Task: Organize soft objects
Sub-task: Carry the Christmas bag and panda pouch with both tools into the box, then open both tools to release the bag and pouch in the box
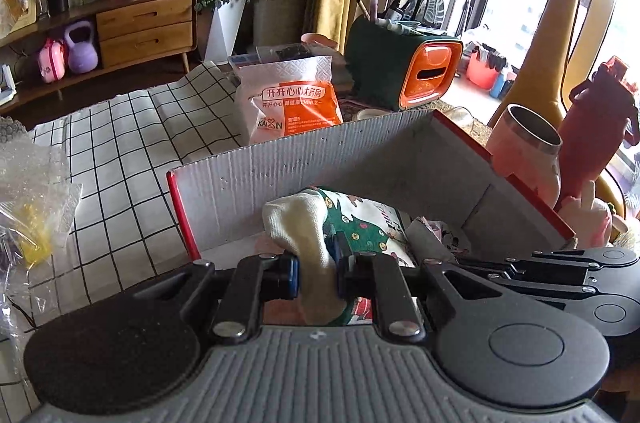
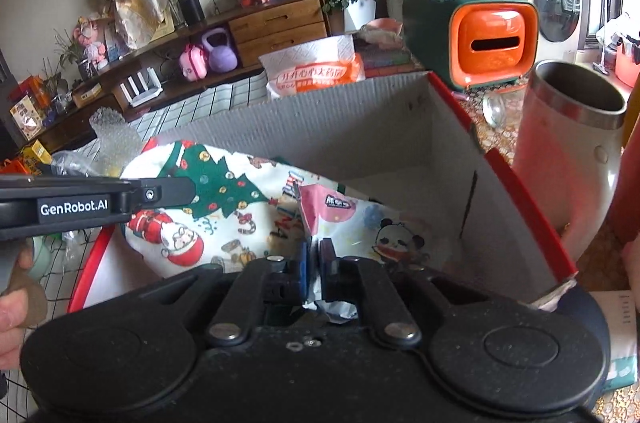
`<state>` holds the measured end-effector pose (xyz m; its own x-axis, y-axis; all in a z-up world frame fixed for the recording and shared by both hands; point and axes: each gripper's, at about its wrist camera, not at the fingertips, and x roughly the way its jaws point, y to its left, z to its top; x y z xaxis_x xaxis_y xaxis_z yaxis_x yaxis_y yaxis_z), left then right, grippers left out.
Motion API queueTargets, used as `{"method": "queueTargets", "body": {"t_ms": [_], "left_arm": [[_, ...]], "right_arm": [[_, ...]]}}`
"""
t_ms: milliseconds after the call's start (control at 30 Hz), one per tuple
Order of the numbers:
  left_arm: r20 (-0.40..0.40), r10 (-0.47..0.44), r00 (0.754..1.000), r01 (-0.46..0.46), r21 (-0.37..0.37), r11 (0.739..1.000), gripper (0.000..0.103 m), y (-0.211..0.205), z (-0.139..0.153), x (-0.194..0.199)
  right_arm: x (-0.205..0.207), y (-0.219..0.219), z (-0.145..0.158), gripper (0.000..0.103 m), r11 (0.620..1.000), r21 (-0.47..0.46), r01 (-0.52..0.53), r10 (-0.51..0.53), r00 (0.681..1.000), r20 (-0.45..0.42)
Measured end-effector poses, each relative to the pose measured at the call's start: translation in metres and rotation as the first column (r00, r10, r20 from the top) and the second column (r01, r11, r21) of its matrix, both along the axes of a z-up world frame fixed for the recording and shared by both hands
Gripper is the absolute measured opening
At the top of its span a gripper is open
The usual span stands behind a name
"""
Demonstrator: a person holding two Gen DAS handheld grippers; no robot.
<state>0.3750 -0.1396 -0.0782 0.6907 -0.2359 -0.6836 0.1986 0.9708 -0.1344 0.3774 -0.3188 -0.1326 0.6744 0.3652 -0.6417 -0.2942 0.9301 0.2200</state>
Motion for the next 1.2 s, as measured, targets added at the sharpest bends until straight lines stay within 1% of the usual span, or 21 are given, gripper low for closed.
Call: {"method": "queueTargets", "body": {"t_ms": [67, 167, 267, 333, 367, 433, 500, 667, 733, 800, 967, 1100, 1167, 1200], "left_arm": [[0.0, 0.0, 1.0, 0.0, -0.001, 1.0, 0.015, 0.001, 0.002, -0.001], [-0.012, -0.001, 1.0, 0.001, -0.019, 1.0, 0.016, 0.006, 0.003, -0.001], [-0.018, 0.008, 1.0, -0.009, -0.013, 1.0, 0.021, 0.01, 0.006, -0.003], [-0.019, 0.008, 1.0, -0.008, -0.01, 1.0, 0.032, 0.012, 0.008, -0.006], [-0.017, 0.011, 1.0, -0.011, -0.012, 1.0, 0.036, 0.013, 0.008, -0.008], [-0.006, 0.019, 1.0, -0.019, -0.006, 1.0, 0.059, 0.015, 0.011, -0.012], [0.011, 0.02, 1.0, -0.02, -0.002, 1.0, 0.065, 0.016, 0.014, -0.018], [0.041, 0.016, 0.999, -0.016, -0.001, 1.0, 0.065, 0.021, 0.024, -0.031], [0.056, 0.012, 0.998, -0.013, 0.005, 1.0, 0.067, 0.021, 0.029, -0.036], [0.072, 0.013, 0.997, -0.013, 0.01, 1.0, 0.068, 0.023, 0.033, -0.043], [0.095, 0.018, 0.995, -0.019, 0.014, 1.0, 0.068, 0.029, 0.043, -0.06], [0.108, 0.018, 0.994, -0.021, 0.028, 0.999, 0.068, 0.035, 0.051, -0.076], [0.114, 0.024, 0.993, -0.027, 0.026, 0.999, 0.069, 0.04, 0.054, -0.084], [0.114, 0.027, 0.993, -0.029, 0.024, 0.999, 0.073, 0.043, 0.055, -0.088]], "right_arm": [[-0.001, 0.002, -0.002, 0.008, 1.0, 0.001, -0.001, 0.001, 1.0, -0.007], [-0.001, 0.001, -0.001, 0.013, 1.0, 0.009, -0.001, 0.001, 1.0, -0.015], [-0.003, 0.0, 0.002, 0.017, 1.0, 0.023, 0.005, -0.005, 1.0, -0.016], [-0.004, -0.003, 0.005, 0.019, 0.999, 0.033, 0.016, -0.016, 1.0, -0.011], [-0.006, -0.004, 0.006, 0.019, 0.999, 0.041, 0.017, -0.017, 1.0, -0.01], [-0.009, -0.007, 0.009, 0.023, 0.999, 0.05, 0.019, -0.019, 1.0, -0.007], [-0.011, -0.008, 0.012, 0.027, 0.998, 0.055, 0.015, -0.015, 1.0, -0.001], [-0.021, -0.006, 0.021, 0.032, 0.998, 0.063, 0.007, -0.007, 1.0, 0.012], [-0.026, -0.004, 0.025, 0.036, 0.998, 0.064, 0.0, -0.001, 1.0, 0.018], [-0.031, -0.002, 0.03, 0.038, 0.998, 0.063, -0.005, 0.003, 1.0, 0.026], [-0.045, 0.003, 0.043, 0.047, 0.998, 0.066, -0.016, 0.013, 0.999, 0.047], [-0.057, 0.007, 0.052, 0.061, 0.997, 0.068, -0.028, 0.023, 0.997, 0.068], [-0.063, 0.009, 0.056, 0.063, 0.997, 0.067, -0.034, 0.029, 0.996, 0.081], [-0.066, 0.01, 0.058, 0.064, 0.997, 0.068, -0.038, 0.032, 0.996, 0.084]]}}
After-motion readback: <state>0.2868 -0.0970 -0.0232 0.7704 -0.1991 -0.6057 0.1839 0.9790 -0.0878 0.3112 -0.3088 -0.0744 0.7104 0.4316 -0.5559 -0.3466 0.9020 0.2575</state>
